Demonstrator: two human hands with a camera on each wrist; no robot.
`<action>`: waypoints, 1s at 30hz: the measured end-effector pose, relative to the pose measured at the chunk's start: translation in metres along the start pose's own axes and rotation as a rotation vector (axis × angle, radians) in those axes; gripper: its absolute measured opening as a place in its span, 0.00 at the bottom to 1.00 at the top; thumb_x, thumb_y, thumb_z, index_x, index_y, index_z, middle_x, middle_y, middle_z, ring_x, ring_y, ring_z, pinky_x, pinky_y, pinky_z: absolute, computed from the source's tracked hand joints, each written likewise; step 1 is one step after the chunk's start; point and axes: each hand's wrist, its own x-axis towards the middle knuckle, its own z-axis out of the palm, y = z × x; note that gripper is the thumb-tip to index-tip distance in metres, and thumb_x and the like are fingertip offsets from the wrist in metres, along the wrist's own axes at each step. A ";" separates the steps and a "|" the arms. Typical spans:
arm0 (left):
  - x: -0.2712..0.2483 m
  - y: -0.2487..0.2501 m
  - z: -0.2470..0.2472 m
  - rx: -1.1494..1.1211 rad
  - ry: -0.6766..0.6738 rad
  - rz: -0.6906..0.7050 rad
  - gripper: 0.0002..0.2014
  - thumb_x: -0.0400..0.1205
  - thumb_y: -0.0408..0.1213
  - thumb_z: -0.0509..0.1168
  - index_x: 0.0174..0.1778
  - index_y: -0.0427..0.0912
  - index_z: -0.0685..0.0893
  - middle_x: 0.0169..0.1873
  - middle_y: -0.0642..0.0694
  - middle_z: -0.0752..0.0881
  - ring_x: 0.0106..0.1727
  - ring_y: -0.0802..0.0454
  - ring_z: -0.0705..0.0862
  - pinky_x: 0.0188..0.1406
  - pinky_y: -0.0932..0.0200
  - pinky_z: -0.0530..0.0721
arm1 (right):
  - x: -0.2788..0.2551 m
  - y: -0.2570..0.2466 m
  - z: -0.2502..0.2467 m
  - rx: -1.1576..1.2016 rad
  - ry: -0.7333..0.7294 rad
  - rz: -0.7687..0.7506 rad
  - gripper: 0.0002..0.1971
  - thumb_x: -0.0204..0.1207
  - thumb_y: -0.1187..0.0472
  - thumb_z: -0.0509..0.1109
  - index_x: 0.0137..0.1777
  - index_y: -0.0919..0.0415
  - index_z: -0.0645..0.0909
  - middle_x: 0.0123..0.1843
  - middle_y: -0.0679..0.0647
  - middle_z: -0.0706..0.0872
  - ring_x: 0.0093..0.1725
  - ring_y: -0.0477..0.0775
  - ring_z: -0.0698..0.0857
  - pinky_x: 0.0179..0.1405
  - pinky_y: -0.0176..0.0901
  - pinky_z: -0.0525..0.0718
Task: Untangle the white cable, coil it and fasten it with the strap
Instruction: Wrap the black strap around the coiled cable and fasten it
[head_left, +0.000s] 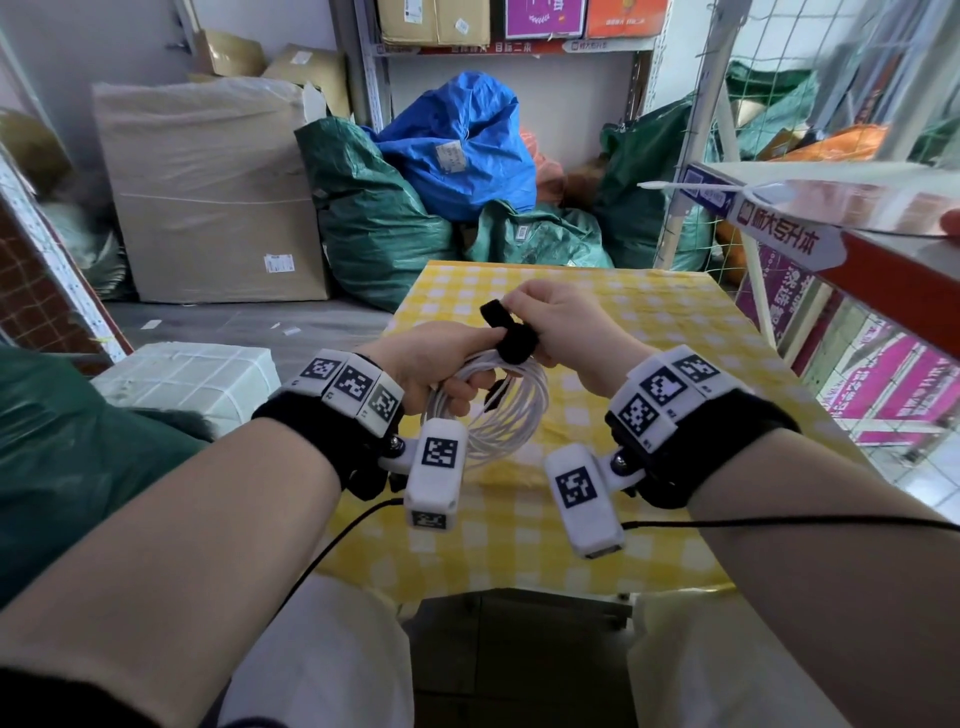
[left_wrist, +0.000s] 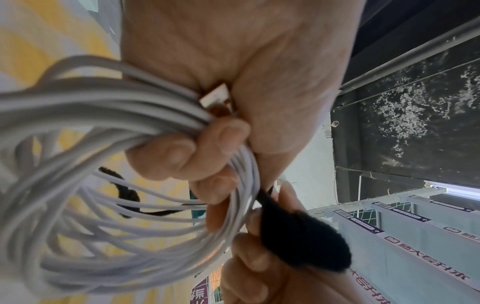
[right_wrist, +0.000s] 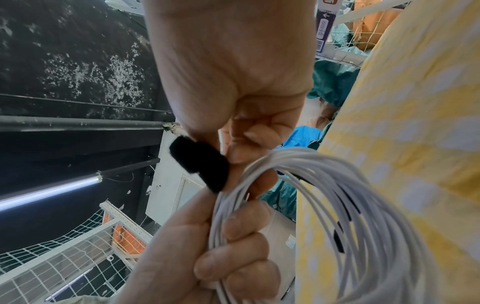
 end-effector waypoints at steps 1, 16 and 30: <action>0.001 -0.001 -0.001 -0.013 0.033 -0.001 0.18 0.86 0.51 0.55 0.39 0.41 0.76 0.20 0.50 0.68 0.13 0.59 0.60 0.14 0.67 0.63 | -0.001 0.000 -0.001 0.016 -0.020 0.021 0.08 0.83 0.55 0.62 0.47 0.59 0.79 0.30 0.52 0.77 0.21 0.45 0.74 0.18 0.34 0.70; 0.005 -0.008 -0.008 -0.123 0.066 -0.039 0.25 0.81 0.63 0.54 0.35 0.42 0.73 0.20 0.50 0.70 0.13 0.59 0.61 0.15 0.69 0.65 | -0.008 -0.003 0.001 0.157 -0.300 0.102 0.09 0.81 0.69 0.64 0.57 0.65 0.81 0.45 0.63 0.87 0.39 0.51 0.87 0.43 0.40 0.89; 0.011 -0.009 -0.022 -0.267 0.309 0.046 0.20 0.88 0.51 0.49 0.38 0.40 0.72 0.17 0.48 0.71 0.11 0.58 0.62 0.13 0.68 0.67 | -0.010 0.003 -0.008 -0.005 -0.358 0.198 0.07 0.79 0.57 0.69 0.46 0.61 0.82 0.37 0.55 0.91 0.33 0.49 0.87 0.33 0.36 0.87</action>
